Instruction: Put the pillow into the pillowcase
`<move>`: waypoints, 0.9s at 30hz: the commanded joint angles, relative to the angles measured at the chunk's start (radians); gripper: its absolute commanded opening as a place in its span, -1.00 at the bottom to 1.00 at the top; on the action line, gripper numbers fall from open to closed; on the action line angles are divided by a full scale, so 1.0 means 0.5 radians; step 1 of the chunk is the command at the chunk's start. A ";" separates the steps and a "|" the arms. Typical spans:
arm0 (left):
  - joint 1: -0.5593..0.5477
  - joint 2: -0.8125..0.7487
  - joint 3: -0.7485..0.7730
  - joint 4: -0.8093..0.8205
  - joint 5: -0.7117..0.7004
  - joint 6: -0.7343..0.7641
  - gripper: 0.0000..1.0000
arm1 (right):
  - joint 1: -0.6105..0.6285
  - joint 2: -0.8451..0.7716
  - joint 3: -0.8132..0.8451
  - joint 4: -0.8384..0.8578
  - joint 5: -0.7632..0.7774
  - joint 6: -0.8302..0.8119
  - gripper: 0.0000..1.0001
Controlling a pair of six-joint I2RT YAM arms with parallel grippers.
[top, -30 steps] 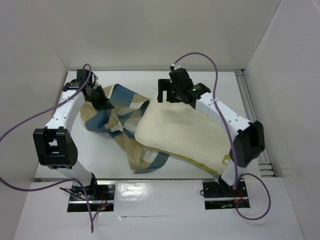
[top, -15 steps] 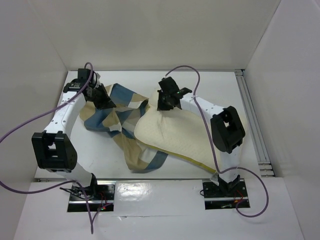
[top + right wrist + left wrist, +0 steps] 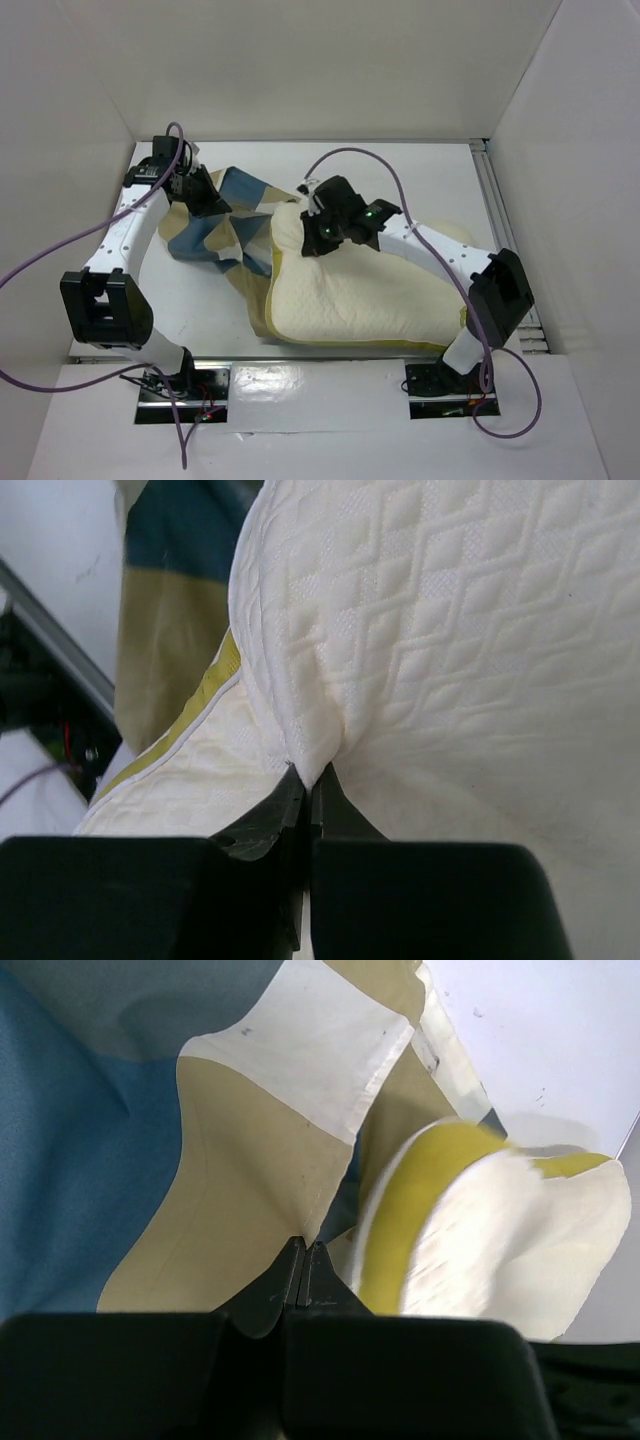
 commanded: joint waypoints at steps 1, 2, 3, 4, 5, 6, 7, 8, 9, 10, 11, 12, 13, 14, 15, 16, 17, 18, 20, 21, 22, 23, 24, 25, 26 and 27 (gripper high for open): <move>-0.010 -0.130 -0.040 0.072 0.045 0.033 -1.00 | 0.115 0.036 0.083 -0.115 -0.220 -0.198 -1.00; -0.010 -0.155 -0.040 0.072 0.045 0.033 -1.00 | 0.115 0.109 0.120 -0.143 -0.251 -0.225 -1.00; -0.010 -0.155 -0.062 0.072 0.045 0.033 -1.00 | 0.142 0.146 0.190 -0.164 -0.306 -0.271 -1.00; -0.010 -0.179 -0.062 0.072 0.045 0.057 -1.00 | 0.164 0.183 0.218 -0.165 -0.355 -0.299 -1.00; -0.010 -0.213 -0.083 0.072 0.045 0.057 -1.00 | 0.164 0.262 0.288 -0.201 -0.389 -0.324 -1.00; -0.010 -0.235 -0.083 0.072 0.045 0.082 -1.00 | 0.182 0.299 0.310 -0.201 -0.447 -0.357 -1.00; -0.010 -0.259 -0.102 0.072 0.024 0.082 -1.00 | 0.201 0.339 0.338 -0.226 -0.478 -0.379 -1.00; -0.010 -0.287 -0.102 0.072 -0.022 0.082 -1.00 | 0.201 0.379 0.378 -0.259 -0.496 -0.400 -1.00; -0.010 -0.308 -0.123 0.072 -0.044 0.082 -1.00 | 0.222 0.416 0.411 -0.278 -0.497 -0.419 -1.00; -0.010 -0.348 -0.123 0.072 -0.044 0.127 -1.00 | 0.222 0.480 0.463 -0.278 -0.515 -0.419 -1.00; -0.010 -0.348 -0.123 0.072 -0.044 0.146 -1.00 | 0.222 0.508 0.494 -0.278 -0.515 -0.443 -1.00; -0.029 -0.376 -0.141 0.072 0.011 0.146 -1.00 | 0.222 0.536 0.531 -0.278 -0.515 -0.444 -1.00; -0.029 -0.397 -0.163 0.051 0.011 0.174 -1.00 | 0.222 0.594 0.626 -0.296 -0.488 -0.444 -1.00; -0.029 -0.397 -0.181 0.050 0.038 0.192 -1.00 | 0.204 0.628 0.684 -0.330 -0.487 -0.468 -1.00; -0.029 -0.428 -0.206 0.026 0.039 0.192 -1.00 | 0.186 0.658 0.749 -0.355 -0.487 -0.468 -1.00; -0.047 -0.446 -0.267 0.026 0.039 0.211 -1.00 | 0.186 0.710 0.853 -0.355 -0.487 -0.468 -1.00; -0.047 -0.465 -0.298 0.002 0.039 0.211 -1.00 | 0.134 0.729 0.899 -0.355 -0.487 -0.468 -1.00; -0.047 -0.486 -0.328 0.001 0.014 0.211 -1.00 | 0.133 0.729 0.942 -0.373 -0.506 -0.468 -1.00; -0.047 -0.514 -0.396 0.001 0.014 0.235 -1.00 | 0.063 0.793 1.052 -0.373 -0.557 -0.468 -1.00; -0.047 -0.532 -0.396 -0.020 0.014 0.257 -1.00 | 0.038 0.815 1.095 -0.391 -0.588 -0.468 -1.00; -0.047 -0.532 -0.421 -0.020 0.014 0.257 -1.00 | 0.017 0.839 1.141 -0.392 -0.613 -0.468 -1.00; -0.065 -0.557 -0.439 -0.041 0.014 0.281 -1.00 | -0.008 0.900 1.233 -0.419 -0.683 -0.468 -1.00; -0.066 -0.557 -0.439 -0.042 0.035 0.303 -1.00 | -0.053 0.934 1.277 -0.437 -0.726 -0.489 -1.00; -0.066 -0.581 -0.439 -0.042 0.036 0.303 -1.00 | -0.075 0.965 1.319 -0.459 -0.760 -0.490 -1.00; -0.066 -0.581 -0.439 -0.060 0.017 0.321 -1.00 | -0.100 1.041 1.426 -0.483 -0.809 -0.526 -1.00; -0.066 -0.581 -0.439 -0.060 0.017 0.342 -1.00 | -0.100 1.069 1.473 -0.508 -0.809 -0.526 -1.00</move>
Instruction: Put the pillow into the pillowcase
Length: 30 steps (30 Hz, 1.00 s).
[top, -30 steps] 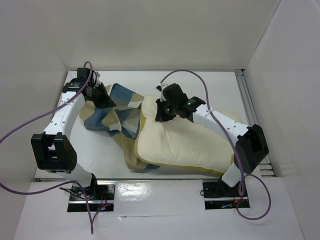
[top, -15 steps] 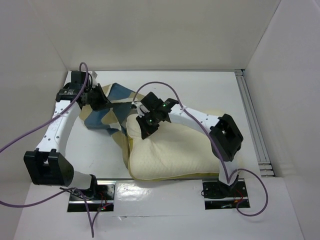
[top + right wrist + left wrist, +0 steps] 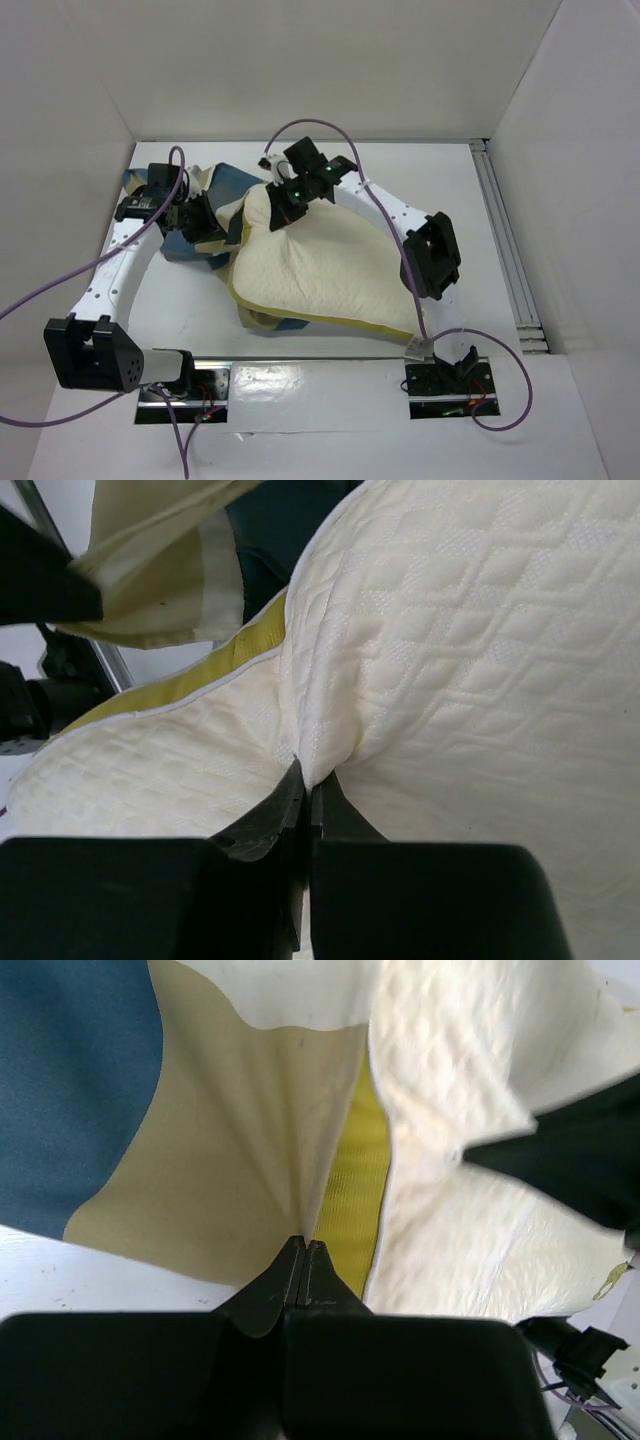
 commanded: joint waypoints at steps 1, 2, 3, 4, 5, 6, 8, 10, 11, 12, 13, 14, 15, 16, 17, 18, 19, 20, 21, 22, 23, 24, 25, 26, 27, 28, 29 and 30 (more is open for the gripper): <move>-0.013 -0.111 0.016 -0.039 0.004 0.089 -1.00 | -0.067 0.130 0.263 -0.022 -0.255 -0.069 -1.00; -0.031 -0.112 0.016 -0.039 0.004 0.108 -1.00 | -0.067 0.152 0.288 0.002 -0.256 -0.069 -1.00; -0.031 -0.112 0.016 -0.057 0.004 0.135 -1.00 | -0.091 0.177 0.309 0.051 -0.277 -0.036 -1.00; -0.031 -0.112 0.016 -0.057 0.004 0.135 -1.00 | -0.113 0.198 0.334 0.076 -0.277 -0.036 -1.00; -0.031 -0.112 0.034 -0.075 0.004 0.154 -1.00 | -0.113 0.244 0.358 0.097 -0.277 -0.002 -1.00; -0.031 -0.133 0.035 -0.076 0.004 0.154 -1.00 | -0.137 0.266 0.413 0.098 -0.277 0.035 -1.00; -0.031 -0.133 0.035 -0.094 -0.014 0.154 -1.00 | -0.156 0.284 0.457 0.150 -0.326 0.053 -1.00; -0.031 -0.151 0.035 -0.115 -0.054 0.154 -1.00 | -0.180 0.309 0.475 0.208 -0.439 0.072 -1.00; -0.031 -0.170 0.035 -0.116 -0.100 0.154 -1.00 | -0.181 0.333 0.475 0.208 -0.504 0.072 -1.00; -0.031 -0.170 0.035 -0.137 -0.121 0.154 -1.00 | -0.181 0.333 0.503 0.165 -0.577 0.047 -1.00; -0.031 -0.170 0.035 -0.137 -0.146 0.136 -1.00 | -0.181 0.394 0.539 0.119 -0.703 -0.023 -1.00; -0.031 -0.188 0.035 -0.137 -0.170 0.135 -1.00 | -0.181 0.416 0.540 0.010 -0.722 -0.057 -1.00; -0.031 -0.188 0.053 -0.137 -0.207 0.114 -1.00 | -0.181 0.416 0.540 -0.049 -0.704 -0.087 -1.00; -0.031 -0.188 0.053 -0.137 -0.207 0.096 -1.00 | -0.150 0.416 0.503 -0.098 -0.634 -0.146 -1.00; -0.031 -0.188 0.053 -0.155 -0.238 0.096 -1.00 | -0.120 0.389 0.436 -0.123 -0.612 -0.146 -1.00; -0.031 -0.188 0.053 -0.155 -0.256 0.096 -1.00 | -0.119 0.343 0.341 -0.093 -0.612 -0.146 -1.00; -0.031 -0.170 0.053 -0.155 -0.257 0.077 -1.00 | -0.092 0.218 0.237 -0.059 -0.584 -0.146 -1.00; -0.031 -0.170 0.053 -0.174 -0.257 0.059 -1.00 | -0.067 0.144 0.005 -0.019 -0.545 -0.128 -1.00; -0.031 -0.149 0.053 -0.174 -0.281 0.059 -1.00 | -0.067 0.067 -0.122 0.084 -0.544 -0.106 -1.00; -0.031 -0.148 0.035 -0.174 -0.299 0.041 -1.00 | -0.067 -0.073 -0.348 0.119 -0.517 -0.067 -1.00; -0.031 -0.130 0.035 -0.201 -0.299 0.022 -1.00 | -0.046 -0.139 -0.447 0.119 -0.477 -0.066 -1.00; -0.031 -0.130 0.035 -0.201 -0.299 0.022 -1.00 | -0.046 -0.197 -0.539 0.119 -0.449 -0.066 -1.00; -0.031 -0.130 0.016 -0.201 -0.327 0.022 -1.00 | -0.046 -0.255 -0.628 0.119 -0.419 -0.066 -1.00; -0.031 -0.130 0.016 -0.201 -0.327 -0.002 -1.00 | -0.046 -0.377 -0.808 0.092 -0.361 -0.066 -1.00; -0.031 -0.130 0.016 -0.201 -0.345 -0.003 -1.00 | -0.046 -0.442 -0.898 0.091 -0.327 -0.039 -1.00; -0.031 -0.130 0.016 -0.201 -0.346 -0.003 -1.00 | -0.046 -0.501 -0.978 0.091 -0.296 -0.039 -1.00; -0.031 -0.130 0.016 -0.201 -0.315 -0.003 -1.00 | -0.046 -0.589 -1.040 0.091 -0.271 -0.020 -1.00; -0.031 -0.130 0.016 -0.201 -0.288 0.022 -1.00 | -0.067 -0.621 -1.125 0.110 -0.253 -0.020 -1.00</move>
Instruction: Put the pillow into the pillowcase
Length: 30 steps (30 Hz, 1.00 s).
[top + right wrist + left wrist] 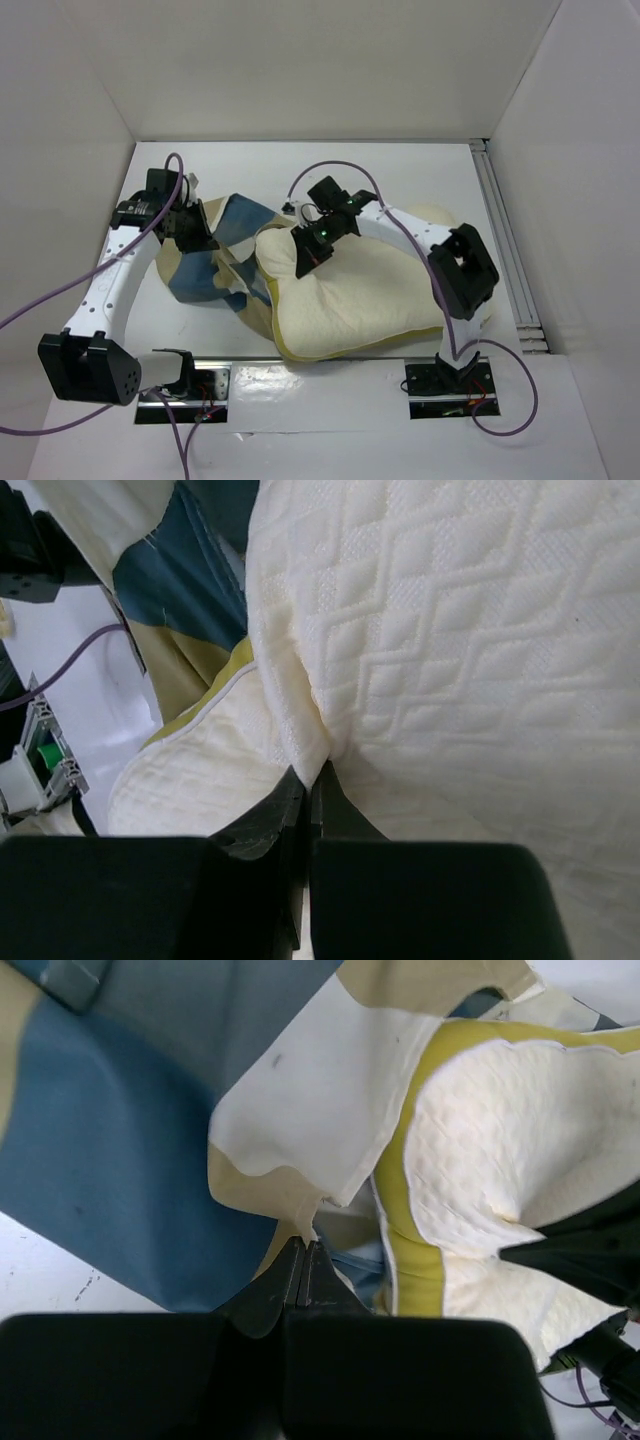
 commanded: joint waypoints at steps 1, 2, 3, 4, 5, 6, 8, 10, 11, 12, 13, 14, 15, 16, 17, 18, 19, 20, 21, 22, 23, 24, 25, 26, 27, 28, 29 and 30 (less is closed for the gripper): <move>0.001 0.026 0.018 0.025 0.022 0.013 -1.00 | -0.024 -0.226 -0.172 -0.025 0.099 0.042 -1.00; 0.001 0.047 0.018 0.025 0.080 0.014 -1.00 | -0.024 -0.226 -0.172 -0.024 0.099 0.042 -1.00; 0.001 0.047 0.018 0.049 0.130 0.032 -1.00 | -0.024 -0.226 -0.190 0.000 0.099 0.061 -1.00; 0.001 0.047 0.018 0.080 0.188 0.065 -1.00 | -0.024 -0.226 -0.169 0.000 0.099 0.079 -1.00; 0.001 0.069 0.018 0.080 0.304 0.066 -0.94 | -0.024 -0.208 -0.169 0.024 0.099 0.079 -1.00; -0.018 0.102 0.018 0.080 0.357 0.121 -0.28 | -0.024 -0.207 -0.117 0.025 0.141 0.131 -1.00; -0.054 0.182 0.085 0.099 0.397 0.167 0.34 | -0.024 -0.207 -0.071 0.046 0.209 0.165 -1.00; -0.137 0.237 0.208 0.041 0.281 0.167 0.64 | -0.024 -0.241 0.002 0.049 0.292 0.165 -1.00; -0.168 0.259 0.241 0.041 0.171 0.167 0.65 | -0.024 -0.275 0.027 0.028 0.320 0.165 -1.00; -0.217 0.317 0.302 0.041 0.109 0.149 0.67 | -0.046 -0.275 0.058 -0.003 0.347 0.165 -1.00; -0.217 0.345 0.324 0.041 0.066 0.130 0.67 | -0.064 -0.302 0.107 -0.024 0.387 0.144 -1.00; -0.245 0.378 0.325 0.041 0.066 0.130 0.64 | -0.064 -0.327 0.125 -0.079 0.387 0.144 -1.00; -0.275 0.412 0.325 0.041 0.041 0.130 0.61 | -0.089 -0.345 0.126 -0.098 0.409 0.144 -1.00; -0.294 0.482 0.325 0.098 0.041 0.130 0.57 | -0.116 -0.379 0.144 -0.098 0.445 0.122 -1.00; -0.312 0.519 0.325 0.117 0.041 0.130 0.54 | -0.138 -0.400 0.144 -0.128 0.464 0.122 -1.00; -0.312 0.553 0.325 0.117 -0.004 0.109 0.52 | -0.162 -0.425 0.144 -0.162 0.482 0.122 -1.00; -0.343 0.584 0.325 0.135 -0.005 0.109 0.52 | -0.190 -0.471 0.144 -0.187 0.534 0.101 -1.00; -0.370 0.636 0.325 0.160 -0.005 0.109 0.52 | -0.257 -0.496 0.144 -0.236 0.553 0.101 -1.00; -0.371 0.661 0.303 0.160 -0.005 0.130 0.52 | -0.300 -0.523 0.144 -0.257 0.553 0.079 -1.00; -0.428 0.685 0.303 0.160 -0.005 0.152 0.58 | -0.383 -0.584 0.102 -0.258 0.574 0.061 -1.00; -0.453 0.704 0.303 0.181 -0.035 0.152 0.61 | -0.420 -0.615 0.101 -0.258 0.556 0.061 -1.00; -0.499 0.740 0.282 0.209 -0.036 0.152 0.61 | -0.454 -0.640 0.071 -0.282 0.538 0.040 -1.00; -0.524 0.765 0.282 0.209 -0.036 0.176 0.64 | -0.502 -0.664 0.049 -0.282 0.538 0.009 -1.00; -0.551 0.793 0.282 0.209 -0.060 0.176 0.64 | -0.524 -0.664 0.049 -0.343 0.538 0.009 -1.00; -0.582 0.838 0.282 0.209 -0.127 0.176 0.64 | -0.543 -0.665 0.049 -0.365 0.538 -0.019 -1.00; -0.643 0.863 0.300 0.209 -0.164 0.155 0.64 | -0.561 -0.665 0.028 -0.365 0.538 -0.019 -1.00; -0.671 0.888 0.324 0.209 -0.198 0.155 0.64 | -0.589 -0.683 0.027 -0.383 0.538 -0.019 -1.00; -0.696 0.912 0.325 0.209 -0.283 0.127 0.64 | -0.589 -0.683 0.003 -0.365 0.538 -0.019 -1.00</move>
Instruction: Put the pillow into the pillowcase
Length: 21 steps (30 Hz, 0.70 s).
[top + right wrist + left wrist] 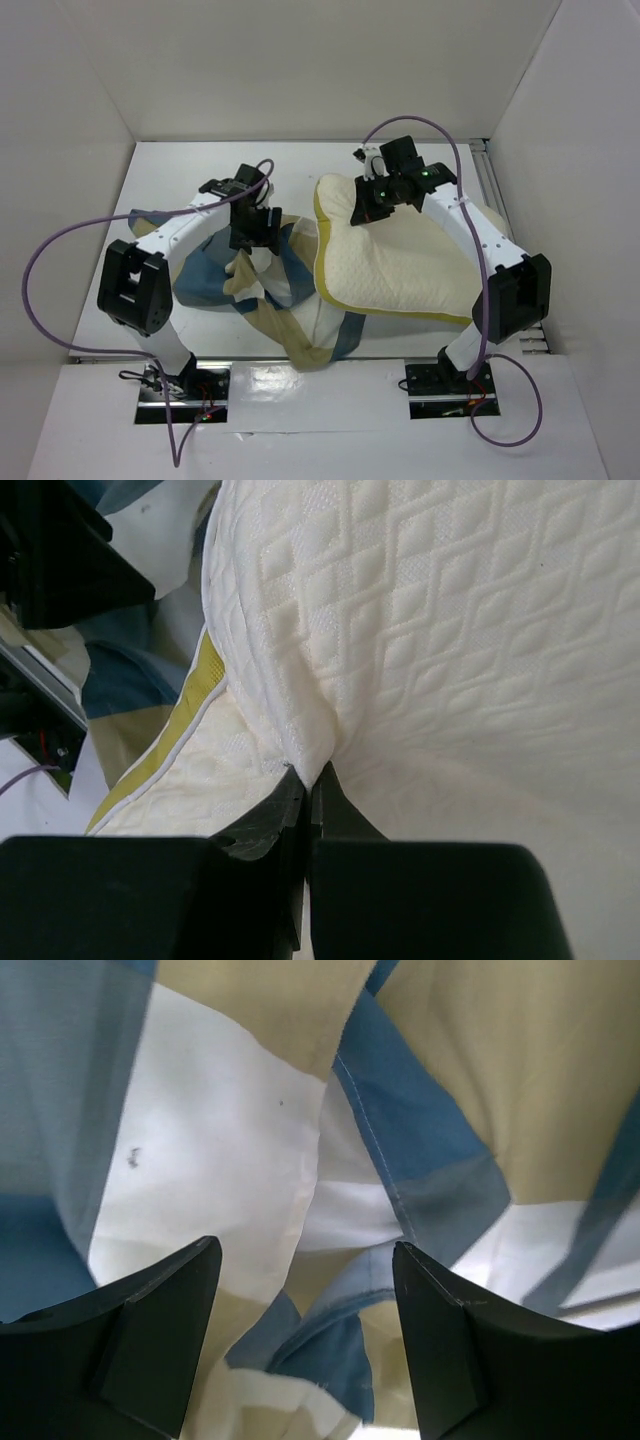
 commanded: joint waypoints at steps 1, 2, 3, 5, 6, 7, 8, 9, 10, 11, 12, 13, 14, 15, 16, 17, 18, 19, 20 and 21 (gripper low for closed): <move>-0.116 0.110 0.061 0.028 -0.236 -0.023 0.64 | -0.022 -0.095 -0.042 -0.094 -0.027 -0.045 -1.00; -0.117 0.138 0.089 0.028 -0.291 -0.078 0.64 | -0.022 -0.096 -0.042 -0.070 -0.051 -0.045 -1.00; -0.141 0.163 0.089 0.028 -0.355 -0.115 0.64 | -0.022 -0.114 -0.042 -0.070 -0.076 -0.045 -1.00; -0.160 0.245 0.114 0.028 -0.494 -0.167 0.64 | -0.022 -0.114 -0.060 -0.048 -0.116 -0.045 -1.00; -0.160 0.276 0.114 0.028 -0.515 -0.167 0.62 | -0.022 -0.114 -0.061 -0.048 -0.137 -0.045 -1.00; -0.181 0.313 0.141 0.028 -0.537 -0.167 0.62 | -0.022 -0.114 -0.061 -0.048 -0.137 -0.045 -1.00; -0.181 0.383 0.162 0.028 -0.573 -0.167 0.62 | -0.022 -0.114 -0.082 -0.048 -0.137 -0.045 -1.00; -0.203 0.414 0.163 0.006 -0.613 -0.167 0.62 | -0.022 -0.114 -0.082 -0.048 -0.137 -0.045 -1.00; -0.221 0.442 0.163 0.006 -0.687 -0.167 0.62 | -0.040 -0.114 -0.100 -0.027 -0.137 -0.045 -1.00; -0.258 0.463 0.163 -0.021 -0.727 -0.198 0.62 | -0.041 -0.135 -0.100 -0.027 -0.137 -0.045 -1.00; -0.258 0.485 0.163 -0.021 -0.761 -0.198 0.62 | -0.041 -0.135 -0.100 -0.008 -0.137 -0.045 -1.00; -0.276 0.512 0.163 -0.021 -0.831 -0.235 0.62 | -0.041 -0.135 -0.119 -0.008 -0.137 -0.045 -1.00; -0.276 0.513 0.144 -0.021 -0.871 -0.293 0.49 | -0.041 -0.154 -0.119 -0.008 -0.159 -0.045 -1.00; -0.276 0.531 0.144 -0.021 -0.914 -0.314 0.43 | -0.041 -0.154 -0.119 -0.008 -0.159 -0.045 -1.00; -0.276 0.552 0.144 -0.067 -0.966 -0.336 0.35 | -0.041 -0.154 -0.119 -0.008 -0.159 -0.045 -1.00; -0.276 0.553 0.190 -0.095 -1.049 -0.354 0.19 | -0.041 -0.154 -0.119 -0.008 -0.186 -0.045 -1.00; -0.258 0.571 0.221 -0.122 -1.077 -0.355 -0.22 | -0.041 -0.136 -0.119 -0.008 -0.232 -0.069 -1.00; -0.258 0.571 0.257 -0.153 -1.095 -0.355 -0.47 | -0.041 -0.135 -0.119 -0.008 -0.254 -0.100 -1.00; -0.209 0.592 0.370 -0.241 -1.095 -0.355 -0.75 | -0.041 -0.135 -0.143 -0.008 -0.272 -0.100 -1.00; -0.191 0.593 0.435 -0.297 -1.095 -0.333 -1.00 | 0.014 -0.117 -0.143 -0.032 -0.294 -0.131 -1.00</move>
